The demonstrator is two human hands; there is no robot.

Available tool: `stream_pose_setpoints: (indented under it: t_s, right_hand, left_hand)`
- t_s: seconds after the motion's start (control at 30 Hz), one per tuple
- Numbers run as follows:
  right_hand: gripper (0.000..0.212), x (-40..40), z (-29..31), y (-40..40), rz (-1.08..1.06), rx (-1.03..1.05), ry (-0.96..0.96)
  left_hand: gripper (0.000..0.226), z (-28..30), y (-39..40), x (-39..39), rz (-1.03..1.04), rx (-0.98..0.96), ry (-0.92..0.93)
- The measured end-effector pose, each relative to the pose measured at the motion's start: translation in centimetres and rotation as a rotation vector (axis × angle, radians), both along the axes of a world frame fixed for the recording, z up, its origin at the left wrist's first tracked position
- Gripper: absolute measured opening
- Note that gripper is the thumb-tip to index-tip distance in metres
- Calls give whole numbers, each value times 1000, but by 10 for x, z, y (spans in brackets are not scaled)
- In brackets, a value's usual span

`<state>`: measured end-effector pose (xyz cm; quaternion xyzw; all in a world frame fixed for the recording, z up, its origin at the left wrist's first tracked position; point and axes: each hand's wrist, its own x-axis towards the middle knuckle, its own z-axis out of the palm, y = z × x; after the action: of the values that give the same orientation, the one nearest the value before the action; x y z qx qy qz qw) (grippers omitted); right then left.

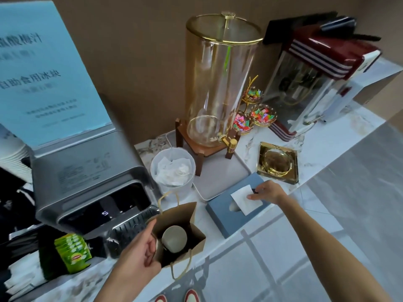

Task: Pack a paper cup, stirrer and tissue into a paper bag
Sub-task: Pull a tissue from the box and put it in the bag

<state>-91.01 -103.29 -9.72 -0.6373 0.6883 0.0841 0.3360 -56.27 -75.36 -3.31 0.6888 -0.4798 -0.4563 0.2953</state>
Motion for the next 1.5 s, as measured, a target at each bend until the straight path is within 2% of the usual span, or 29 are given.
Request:
stream_pose_setpoints:
  t_s: [0.27, 0.37, 0.5, 0.7, 0.8, 0.9, 1.0, 1.13, 1.27, 1.33, 1.37, 1.43, 1.5]
  right_hand:
    - [65, 11, -13, 1, 2, -13, 159]
    - [70, 14, -17, 0, -15, 18, 118]
    - [58, 13, -24, 0, -87, 33, 24]
    - [30, -1, -13, 10, -309, 73, -291]
    - [28, -7, 5, 19, -384, 113, -435]
    - [38, -5, 39, 32, -541, 230, -723]
    - [40, 4, 83, 43, -511, 257, -924]
    - [29, 31, 157, 69, -342, 226, -1036]
    - [27, 68, 218, 102, -132, 321, -1002]
    - [17, 92, 237, 121, -30, 377, -917]
    - [18, 108, 241, 132, 23, 393, -866]
    - [33, 138, 234, 145, 92, 379, -719]
    - [15, 164, 217, 155, 111, 401, -600]
  left_hand:
    - [100, 6, 2, -5, -3, -14, -50]
    - [100, 8, 2, -4, -4, -7, -65]
    - [99, 9, 2, -3, 5, 12, -23]
    - [98, 2, 5, -3, 25, 32, 18]
    - [97, 4, 3, -5, 32, 23, 38]
    - [95, 9, 1, -9, 31, -10, 46]
    - [91, 12, 0, -13, 7, -11, 46]
    - [87, 11, -1, -14, 17, 7, 80]
    - [93, 10, -3, -15, 23, 1, 107]
    - [95, 8, -4, -16, 30, -8, 122]
    - [95, 7, -5, -16, 34, -19, 119]
    - [92, 6, -5, -19, 28, -36, 120]
    - [85, 7, -6, -22, 28, -62, 181]
